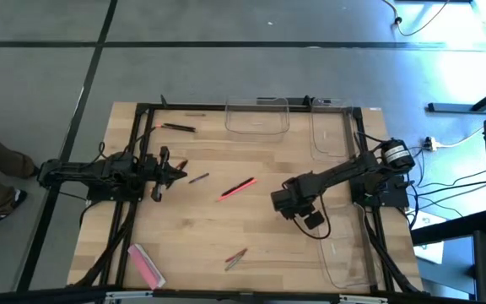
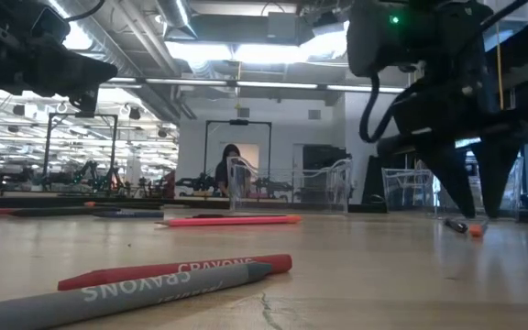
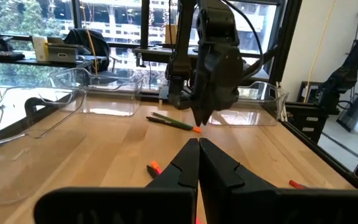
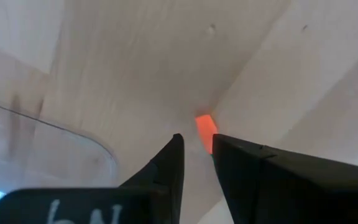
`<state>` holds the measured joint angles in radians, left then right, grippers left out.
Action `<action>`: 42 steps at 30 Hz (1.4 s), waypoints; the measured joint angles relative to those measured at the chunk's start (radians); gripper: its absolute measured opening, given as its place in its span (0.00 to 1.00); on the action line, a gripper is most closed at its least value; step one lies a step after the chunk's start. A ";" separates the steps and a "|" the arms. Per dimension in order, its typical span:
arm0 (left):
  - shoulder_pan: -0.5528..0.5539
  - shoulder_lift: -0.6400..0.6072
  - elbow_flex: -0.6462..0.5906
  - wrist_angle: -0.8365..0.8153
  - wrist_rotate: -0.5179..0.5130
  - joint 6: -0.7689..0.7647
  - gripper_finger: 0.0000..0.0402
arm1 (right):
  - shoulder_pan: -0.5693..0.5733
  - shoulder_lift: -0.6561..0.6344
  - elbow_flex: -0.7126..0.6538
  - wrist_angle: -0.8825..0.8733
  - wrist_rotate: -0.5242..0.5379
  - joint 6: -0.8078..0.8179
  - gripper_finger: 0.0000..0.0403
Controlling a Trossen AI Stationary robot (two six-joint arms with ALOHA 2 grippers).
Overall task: Sort crayons/erasers/pens/pencils in bins
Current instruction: Put the green pencil into the top left transparent bin
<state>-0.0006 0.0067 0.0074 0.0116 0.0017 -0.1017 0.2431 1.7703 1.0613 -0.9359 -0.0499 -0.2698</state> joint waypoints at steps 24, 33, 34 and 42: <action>0.000 0.000 0.000 0.000 0.000 0.000 0.00 | -0.012 0.000 0.095 0.012 -0.004 0.168 0.21; 0.000 0.000 0.000 0.000 0.000 0.000 0.00 | -0.040 0.004 0.092 0.081 0.029 0.303 0.21; 0.000 0.000 0.000 0.000 0.000 0.000 0.00 | -0.042 0.004 0.092 0.096 0.029 0.319 0.21; 0.000 0.000 0.000 0.000 0.000 0.000 0.00 | -0.043 0.004 0.030 0.132 0.075 0.325 0.21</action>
<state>-0.0006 0.0067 0.0074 0.0113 0.0017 -0.1020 0.2001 1.7741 1.0908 -0.8043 0.0254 0.0547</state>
